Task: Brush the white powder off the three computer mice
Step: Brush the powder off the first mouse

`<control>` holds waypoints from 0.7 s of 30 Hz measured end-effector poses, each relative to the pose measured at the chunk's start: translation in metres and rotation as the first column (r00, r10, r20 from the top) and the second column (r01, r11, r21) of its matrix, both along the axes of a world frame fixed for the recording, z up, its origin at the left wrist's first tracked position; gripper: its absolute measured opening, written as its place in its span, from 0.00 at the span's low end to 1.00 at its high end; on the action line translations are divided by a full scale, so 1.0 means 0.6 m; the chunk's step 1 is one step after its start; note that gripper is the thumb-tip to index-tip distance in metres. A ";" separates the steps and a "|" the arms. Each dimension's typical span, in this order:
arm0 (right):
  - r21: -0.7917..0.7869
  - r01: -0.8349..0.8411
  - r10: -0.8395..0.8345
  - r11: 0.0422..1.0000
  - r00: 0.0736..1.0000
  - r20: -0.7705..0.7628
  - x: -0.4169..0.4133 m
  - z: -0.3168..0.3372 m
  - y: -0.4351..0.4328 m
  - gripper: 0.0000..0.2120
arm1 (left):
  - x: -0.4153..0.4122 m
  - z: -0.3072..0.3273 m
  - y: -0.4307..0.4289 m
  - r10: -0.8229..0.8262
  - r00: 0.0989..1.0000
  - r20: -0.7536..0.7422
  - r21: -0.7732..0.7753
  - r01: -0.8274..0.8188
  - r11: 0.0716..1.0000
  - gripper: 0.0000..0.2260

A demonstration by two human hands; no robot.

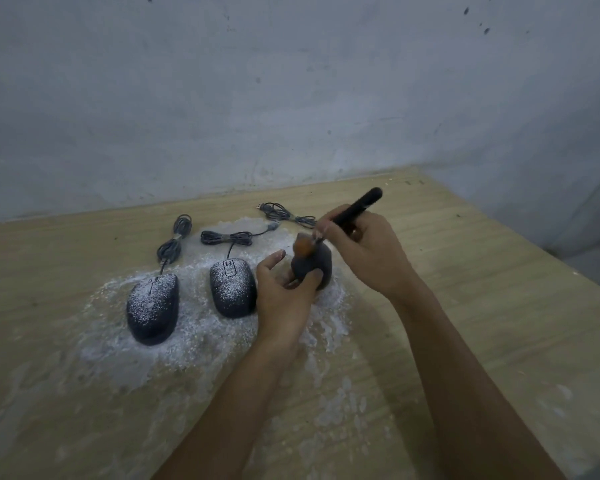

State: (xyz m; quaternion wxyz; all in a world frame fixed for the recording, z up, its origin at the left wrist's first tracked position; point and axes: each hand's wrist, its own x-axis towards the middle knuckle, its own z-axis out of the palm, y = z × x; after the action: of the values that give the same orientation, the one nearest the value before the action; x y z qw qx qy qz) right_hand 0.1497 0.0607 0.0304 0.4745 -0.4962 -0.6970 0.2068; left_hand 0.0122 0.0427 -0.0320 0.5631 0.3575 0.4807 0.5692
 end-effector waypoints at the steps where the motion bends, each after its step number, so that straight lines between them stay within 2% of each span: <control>1: 0.015 0.045 -0.045 0.999 0.999 -0.011 0.003 0.000 0.000 0.05 | 0.000 0.001 0.001 -0.002 1.000 0.020 -0.017 0.003 1.000 0.26; 3: -0.029 0.051 -0.050 0.998 0.998 0.030 0.012 0.000 -0.002 0.05 | -0.003 0.003 0.004 -0.004 0.998 0.068 -0.049 0.007 0.999 0.26; 5: -0.098 -0.012 0.016 0.995 0.999 0.040 0.023 -0.002 -0.006 0.06 | -0.006 0.004 0.007 -0.007 0.995 0.098 -0.075 0.014 0.997 0.26; 9: -0.056 0.040 -0.042 0.998 0.998 -0.041 0.037 0.002 -0.007 0.05 | -0.005 0.006 0.009 -0.006 0.993 0.116 -0.102 0.018 0.995 0.23; 14: -0.169 -0.072 0.086 0.983 0.993 0.079 0.034 0.000 -0.012 0.06 | -0.009 0.005 0.010 -0.010 0.994 0.109 -0.110 0.022 0.994 0.20; 19: -0.087 -0.024 0.019 0.996 0.998 -0.052 0.037 0.000 -0.013 0.05 | -0.009 0.011 0.009 0.020 0.978 0.207 -0.133 0.008 0.991 0.14; 21: -0.130 -0.053 0.053 0.990 0.999 0.000 0.032 -0.003 -0.013 0.05 | -0.009 0.013 0.009 0.031 0.975 0.220 -0.147 0.001 0.989 0.15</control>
State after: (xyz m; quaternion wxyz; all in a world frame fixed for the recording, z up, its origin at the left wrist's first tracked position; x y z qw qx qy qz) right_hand 0.1692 0.0527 0.0287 0.4345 -0.5076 -0.6959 0.2633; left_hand 0.0068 0.0483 -0.0241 0.6334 0.2460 0.4582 0.5730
